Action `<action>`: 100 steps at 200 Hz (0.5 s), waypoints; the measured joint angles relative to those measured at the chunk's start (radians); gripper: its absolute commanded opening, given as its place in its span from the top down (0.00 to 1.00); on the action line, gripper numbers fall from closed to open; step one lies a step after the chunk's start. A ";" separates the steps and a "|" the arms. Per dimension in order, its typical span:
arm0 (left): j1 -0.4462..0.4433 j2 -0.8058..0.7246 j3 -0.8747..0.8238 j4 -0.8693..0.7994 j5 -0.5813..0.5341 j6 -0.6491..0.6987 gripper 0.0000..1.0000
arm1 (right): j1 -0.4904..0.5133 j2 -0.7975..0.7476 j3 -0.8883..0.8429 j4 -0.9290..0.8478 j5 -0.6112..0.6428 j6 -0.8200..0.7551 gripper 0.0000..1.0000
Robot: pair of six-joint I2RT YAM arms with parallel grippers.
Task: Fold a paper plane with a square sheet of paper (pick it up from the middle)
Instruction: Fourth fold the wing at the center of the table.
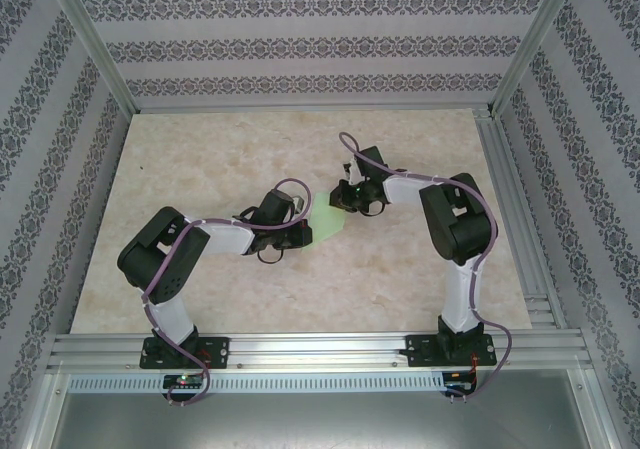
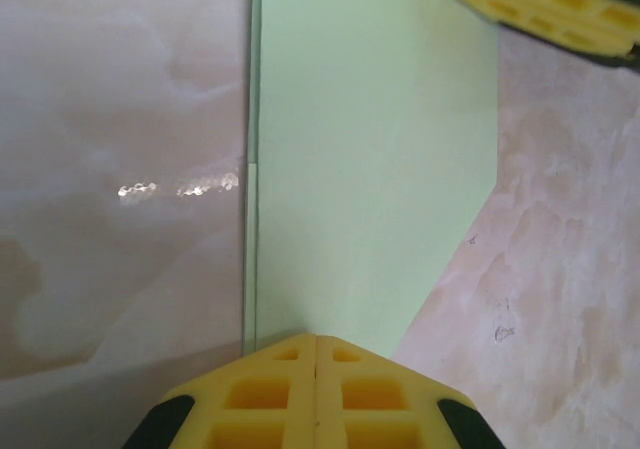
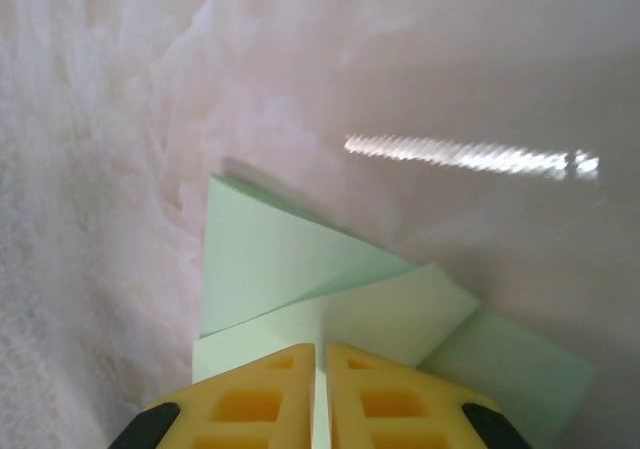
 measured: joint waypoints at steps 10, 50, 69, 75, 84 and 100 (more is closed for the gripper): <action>0.000 0.001 0.002 -0.002 0.000 0.002 0.95 | -0.003 -0.019 -0.005 -0.004 0.008 0.000 0.87; 0.000 0.002 0.005 -0.008 0.000 0.002 0.95 | 0.010 -0.172 -0.061 -0.001 0.019 0.002 0.87; 0.000 0.002 0.005 -0.008 0.000 0.002 0.95 | 0.034 -0.192 -0.069 0.010 0.021 0.003 0.87; 0.000 0.002 0.005 -0.008 0.000 0.002 0.95 | 0.043 -0.190 -0.072 0.012 0.022 0.003 0.87; 0.000 0.002 0.005 -0.008 0.000 0.002 0.95 | 0.058 -0.182 -0.077 0.011 0.022 0.003 0.87; 0.000 0.002 0.005 -0.008 0.001 0.002 0.95 | 0.082 -0.153 -0.080 0.010 0.022 0.003 0.87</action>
